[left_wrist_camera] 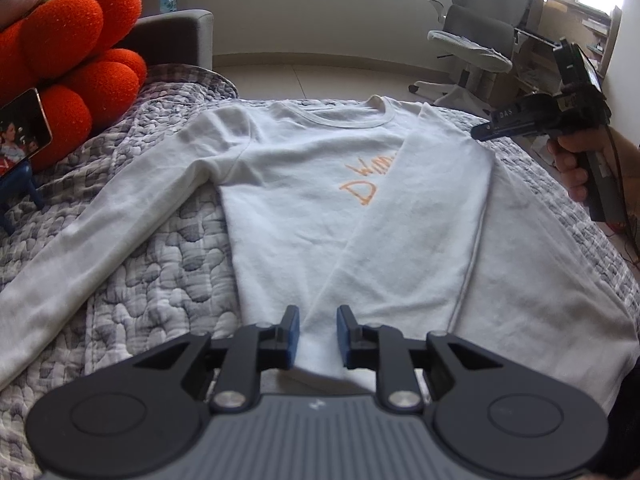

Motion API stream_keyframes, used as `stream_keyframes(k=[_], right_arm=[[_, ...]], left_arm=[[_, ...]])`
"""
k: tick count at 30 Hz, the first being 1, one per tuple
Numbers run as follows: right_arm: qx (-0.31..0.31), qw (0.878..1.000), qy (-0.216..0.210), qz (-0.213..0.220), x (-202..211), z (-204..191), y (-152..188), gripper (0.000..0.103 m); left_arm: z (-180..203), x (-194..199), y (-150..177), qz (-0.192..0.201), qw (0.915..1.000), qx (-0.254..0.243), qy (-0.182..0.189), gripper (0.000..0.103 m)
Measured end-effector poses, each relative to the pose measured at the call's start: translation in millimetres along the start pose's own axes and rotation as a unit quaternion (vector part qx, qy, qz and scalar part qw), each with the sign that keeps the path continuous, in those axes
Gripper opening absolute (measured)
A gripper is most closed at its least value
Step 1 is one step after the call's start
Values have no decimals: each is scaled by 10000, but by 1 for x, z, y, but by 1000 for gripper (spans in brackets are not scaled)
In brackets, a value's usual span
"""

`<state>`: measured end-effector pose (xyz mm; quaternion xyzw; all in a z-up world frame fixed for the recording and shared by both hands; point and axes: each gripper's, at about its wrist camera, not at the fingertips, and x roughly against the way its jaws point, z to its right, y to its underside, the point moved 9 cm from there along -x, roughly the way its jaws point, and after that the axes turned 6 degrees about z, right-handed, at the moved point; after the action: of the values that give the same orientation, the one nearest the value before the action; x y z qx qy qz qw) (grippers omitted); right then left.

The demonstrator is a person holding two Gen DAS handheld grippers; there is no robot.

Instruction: Fold clothes

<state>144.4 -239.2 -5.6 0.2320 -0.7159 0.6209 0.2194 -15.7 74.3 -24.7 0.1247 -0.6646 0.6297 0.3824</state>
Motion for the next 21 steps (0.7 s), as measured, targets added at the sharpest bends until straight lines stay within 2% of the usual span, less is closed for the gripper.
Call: stream_keyframes(k=[8, 11, 14, 17, 21], right_arm=[[240, 9993, -159, 227, -6, -7, -8, 14], [409, 9990, -191, -42, -17, -11, 1, 14], [688, 9976, -41, -97, -18, -16, 5, 14], [826, 9966, 51, 46, -8, -23, 0, 14], [965, 9953, -125, 41, 4, -34, 1, 14]], left_arm=[[3, -2, 0, -22, 10000, -71, 12, 21], [3, -3, 1, -34, 10000, -76, 10, 21], [3, -3, 1, -46, 10000, -80, 9, 21], [2, -3, 1, -47, 10000, -72, 16, 22], [2, -3, 1, -43, 10000, -58, 15, 22]])
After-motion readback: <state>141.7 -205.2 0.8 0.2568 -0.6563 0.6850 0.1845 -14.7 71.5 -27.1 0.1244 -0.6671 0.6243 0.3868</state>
